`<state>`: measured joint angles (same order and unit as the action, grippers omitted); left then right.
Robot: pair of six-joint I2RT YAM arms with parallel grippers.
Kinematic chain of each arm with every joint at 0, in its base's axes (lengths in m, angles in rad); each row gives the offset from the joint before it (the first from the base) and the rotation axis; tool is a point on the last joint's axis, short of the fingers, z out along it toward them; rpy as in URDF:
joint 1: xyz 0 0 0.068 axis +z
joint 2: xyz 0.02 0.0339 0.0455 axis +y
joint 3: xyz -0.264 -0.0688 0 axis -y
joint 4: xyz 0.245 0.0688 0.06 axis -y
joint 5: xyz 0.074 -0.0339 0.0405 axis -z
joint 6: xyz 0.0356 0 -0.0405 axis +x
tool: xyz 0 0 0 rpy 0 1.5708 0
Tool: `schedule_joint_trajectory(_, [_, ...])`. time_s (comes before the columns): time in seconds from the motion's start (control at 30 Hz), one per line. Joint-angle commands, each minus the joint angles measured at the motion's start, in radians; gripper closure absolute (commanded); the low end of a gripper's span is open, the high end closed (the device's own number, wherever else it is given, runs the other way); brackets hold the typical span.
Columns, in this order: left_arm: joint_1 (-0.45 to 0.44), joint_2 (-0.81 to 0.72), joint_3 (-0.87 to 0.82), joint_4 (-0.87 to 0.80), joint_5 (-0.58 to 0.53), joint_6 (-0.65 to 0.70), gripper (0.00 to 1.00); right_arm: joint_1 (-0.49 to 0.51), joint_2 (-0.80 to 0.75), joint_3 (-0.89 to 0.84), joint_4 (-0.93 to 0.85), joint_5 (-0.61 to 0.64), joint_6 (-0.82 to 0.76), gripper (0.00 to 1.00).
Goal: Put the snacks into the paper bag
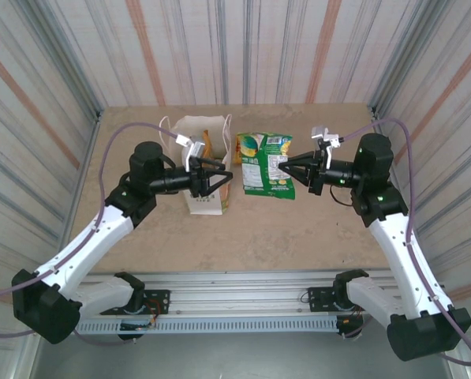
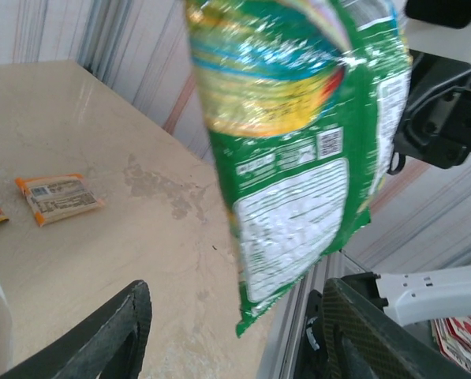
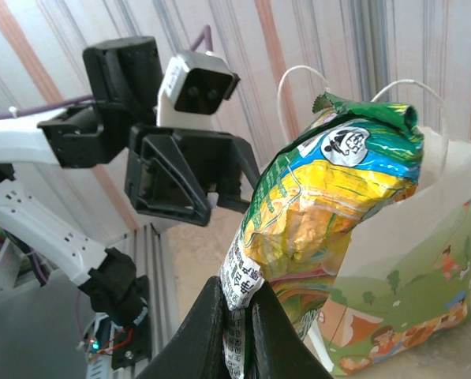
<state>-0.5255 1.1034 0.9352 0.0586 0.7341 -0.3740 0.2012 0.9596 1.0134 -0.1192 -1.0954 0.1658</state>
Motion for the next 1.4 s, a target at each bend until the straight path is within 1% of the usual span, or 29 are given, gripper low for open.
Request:
schedule_joint_trajectory(0.0, [-0.018,-0.008,-0.004,0.126,-0.043,-0.041,0.38,-0.008,0.017,0.060,0.091,-0.076,0.052,1.00])
schedule_joint_trajectory(0.13, [-0.026,0.008,-0.007,0.165,-0.033,-0.048,0.36,-0.009,0.024,0.087,0.151,-0.114,0.101,1.00])
schedule_joint_trajectory(0.2, [-0.033,0.021,-0.012,0.198,-0.022,-0.055,0.35,-0.009,0.062,0.095,0.189,-0.132,0.132,1.00])
schedule_joint_trajectory(0.4, [-0.062,0.072,0.016,0.291,0.035,-0.066,0.34,0.002,0.102,0.120,0.268,-0.161,0.180,1.00])
schedule_joint_trajectory(0.53, [-0.073,0.102,0.040,0.374,0.065,-0.100,0.34,0.018,0.135,0.131,0.300,-0.179,0.195,1.00])
schedule_joint_trajectory(0.67, [-0.073,0.120,0.067,0.421,0.108,-0.120,0.38,0.020,0.155,0.136,0.306,-0.183,0.190,1.00])
schedule_joint_trajectory(0.73, [-0.074,0.121,0.079,0.423,0.120,-0.119,0.41,0.018,0.160,0.129,0.306,-0.176,0.180,1.00])
schedule_joint_trajectory(0.83, [-0.073,0.108,0.081,0.434,0.120,-0.114,0.50,0.017,0.174,0.119,0.306,-0.170,0.174,1.00])
schedule_joint_trajectory(1.03, [-0.073,0.068,0.083,0.395,0.072,-0.090,0.71,0.017,0.183,0.075,0.320,-0.111,0.163,1.00])
schedule_joint_trajectory(1.13, [-0.074,0.035,0.089,0.315,0.012,-0.049,0.78,0.017,0.183,0.055,0.309,-0.078,0.145,1.00])
schedule_joint_trajectory(1.23, [-0.073,0.015,0.141,0.141,-0.067,-0.008,0.87,0.018,0.179,0.035,0.291,-0.041,0.133,1.00])
schedule_joint_trajectory(1.27, [-0.074,0.014,0.169,0.073,-0.078,0.019,0.91,0.018,0.175,0.027,0.285,-0.017,0.131,0.95])
schedule_joint_trajectory(1.37, [-0.073,0.003,0.247,-0.102,-0.136,0.086,0.97,0.018,0.149,-0.005,0.276,0.072,0.127,0.75])
